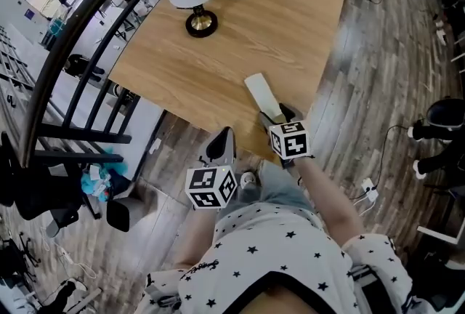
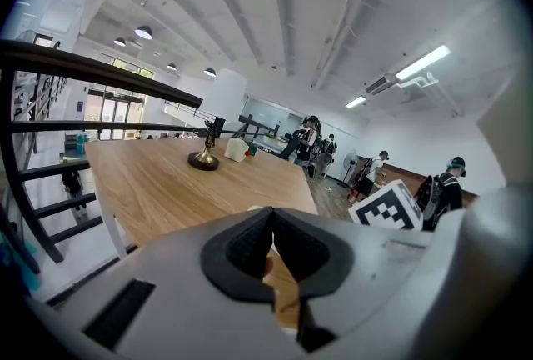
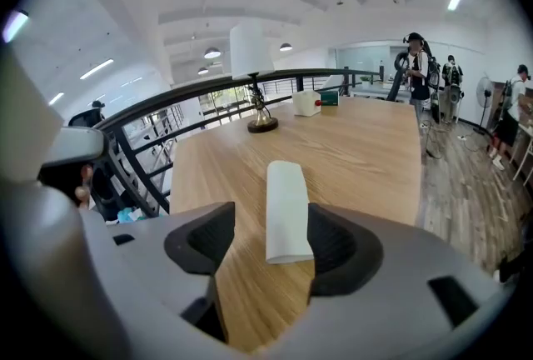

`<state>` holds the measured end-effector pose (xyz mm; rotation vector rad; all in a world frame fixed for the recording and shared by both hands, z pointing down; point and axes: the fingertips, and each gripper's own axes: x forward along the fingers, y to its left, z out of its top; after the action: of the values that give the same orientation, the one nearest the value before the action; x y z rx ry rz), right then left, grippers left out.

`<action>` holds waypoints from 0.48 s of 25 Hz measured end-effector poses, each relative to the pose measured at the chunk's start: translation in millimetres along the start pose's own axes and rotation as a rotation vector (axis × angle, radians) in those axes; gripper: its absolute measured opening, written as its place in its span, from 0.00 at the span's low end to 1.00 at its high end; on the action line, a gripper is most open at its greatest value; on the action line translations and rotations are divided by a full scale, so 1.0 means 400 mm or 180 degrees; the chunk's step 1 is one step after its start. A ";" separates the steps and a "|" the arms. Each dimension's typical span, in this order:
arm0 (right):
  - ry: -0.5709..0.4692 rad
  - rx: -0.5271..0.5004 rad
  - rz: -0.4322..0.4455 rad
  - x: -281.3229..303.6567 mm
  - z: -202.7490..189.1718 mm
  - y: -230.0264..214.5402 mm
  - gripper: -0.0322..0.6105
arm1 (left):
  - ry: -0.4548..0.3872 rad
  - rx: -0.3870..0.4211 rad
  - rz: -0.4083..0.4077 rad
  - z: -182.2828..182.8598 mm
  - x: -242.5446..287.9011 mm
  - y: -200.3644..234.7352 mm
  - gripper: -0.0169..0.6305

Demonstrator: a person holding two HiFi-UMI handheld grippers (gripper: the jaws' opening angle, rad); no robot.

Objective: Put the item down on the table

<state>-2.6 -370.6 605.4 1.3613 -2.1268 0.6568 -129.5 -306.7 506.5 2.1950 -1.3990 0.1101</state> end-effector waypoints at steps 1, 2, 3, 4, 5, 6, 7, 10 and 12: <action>-0.0079 0.0036 0.0014 -0.020 0.006 0.009 0.45 | -0.0014 0.0002 -0.0007 -0.001 -0.009 -0.006 0.05; -0.0158 0.0076 0.0033 -0.040 0.013 0.019 0.41 | -0.0027 0.0005 -0.0013 -0.004 -0.017 -0.012 0.05; -0.0233 0.0119 0.0059 -0.060 0.020 0.028 0.37 | -0.0036 0.0004 -0.0019 -0.007 -0.025 -0.019 0.05; -0.0301 0.0163 0.0091 -0.081 0.026 0.038 0.34 | -0.0044 -0.0004 -0.0022 -0.011 -0.034 -0.025 0.05; -0.0361 0.0205 0.0130 -0.100 0.030 0.049 0.29 | -0.0053 -0.0018 -0.0023 -0.016 -0.043 -0.031 0.05; -0.0415 0.0245 0.0172 -0.120 0.034 0.059 0.24 | -0.0065 -0.0033 -0.0022 -0.021 -0.052 -0.036 0.05; -0.0467 0.0280 0.0211 -0.139 0.038 0.069 0.19 | -0.0081 -0.0046 -0.0016 -0.025 -0.062 -0.041 0.05; -0.0655 0.0317 0.0286 -0.201 0.052 0.093 0.08 | -0.0142 -0.0060 0.0014 -0.036 -0.092 -0.056 0.05; -0.0786 0.0311 0.0342 -0.251 0.055 0.110 0.06 | -0.0183 -0.0058 0.0042 -0.045 -0.118 -0.073 0.05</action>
<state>-11.2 -301.8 517.7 1.4525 -2.4049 0.6721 -122.4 -250.1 494.5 2.1904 -1.4401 0.0391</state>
